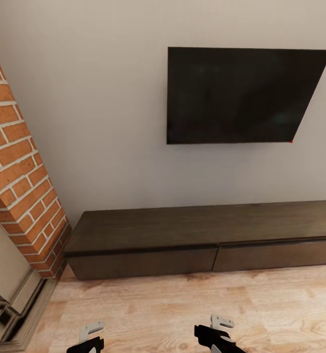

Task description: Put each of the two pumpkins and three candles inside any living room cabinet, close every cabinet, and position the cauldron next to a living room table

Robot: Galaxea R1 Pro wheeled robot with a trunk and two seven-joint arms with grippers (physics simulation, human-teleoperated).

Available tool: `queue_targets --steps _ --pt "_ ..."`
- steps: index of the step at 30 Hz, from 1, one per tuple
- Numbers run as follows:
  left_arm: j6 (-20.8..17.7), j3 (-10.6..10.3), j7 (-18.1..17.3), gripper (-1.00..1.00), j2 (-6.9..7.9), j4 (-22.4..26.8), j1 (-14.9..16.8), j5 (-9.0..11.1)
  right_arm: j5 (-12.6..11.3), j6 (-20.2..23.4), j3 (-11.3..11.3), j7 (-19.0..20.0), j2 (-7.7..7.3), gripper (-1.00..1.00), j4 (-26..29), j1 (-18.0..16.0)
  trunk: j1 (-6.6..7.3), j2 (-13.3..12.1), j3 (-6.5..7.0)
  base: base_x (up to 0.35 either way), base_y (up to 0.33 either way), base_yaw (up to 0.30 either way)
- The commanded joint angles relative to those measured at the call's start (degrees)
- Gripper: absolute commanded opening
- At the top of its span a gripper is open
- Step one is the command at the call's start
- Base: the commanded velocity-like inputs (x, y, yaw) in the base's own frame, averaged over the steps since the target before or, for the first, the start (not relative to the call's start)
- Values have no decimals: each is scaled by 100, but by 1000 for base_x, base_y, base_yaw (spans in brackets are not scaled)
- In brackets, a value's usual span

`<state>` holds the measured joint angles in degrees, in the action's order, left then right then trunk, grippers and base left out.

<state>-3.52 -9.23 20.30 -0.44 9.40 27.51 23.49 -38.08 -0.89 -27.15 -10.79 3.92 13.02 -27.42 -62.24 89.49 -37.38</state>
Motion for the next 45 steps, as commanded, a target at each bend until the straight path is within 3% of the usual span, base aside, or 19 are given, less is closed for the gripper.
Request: queue_targets --steps 1,24,29,34,39,45 --pt "0 2 0 100 0 0 0 0 1 -1 0 -1 1 100 1 0 23 -42 19 0 0 0" --pt "0 0 0 100 -19 -9 -11 -2 -4 -50 7 1 -4 100 -17 16 528 -964 431 0 0 0" --pt "3 0 0 100 5 -18 -58 2 -31 -70 21 -1 -19 100 -303 127 638 -1165 521 0 0 0" --pt "360 -4 0 100 11 -106 -416 -21 -51 -153 39 -2 -76 100 -610 168 747 -1365 611 0 0 0" --pt "880 -5 7 100 104 -446 -732 -261 -55 -526 42 5 -87 100 -828 418 857 -1566 701 0 0 0" --pt "1055 0 9 100 162 -562 -1003 -343 -59 -709 51 7 -150 100 -868 778 989 -1806 808 0 0 0"
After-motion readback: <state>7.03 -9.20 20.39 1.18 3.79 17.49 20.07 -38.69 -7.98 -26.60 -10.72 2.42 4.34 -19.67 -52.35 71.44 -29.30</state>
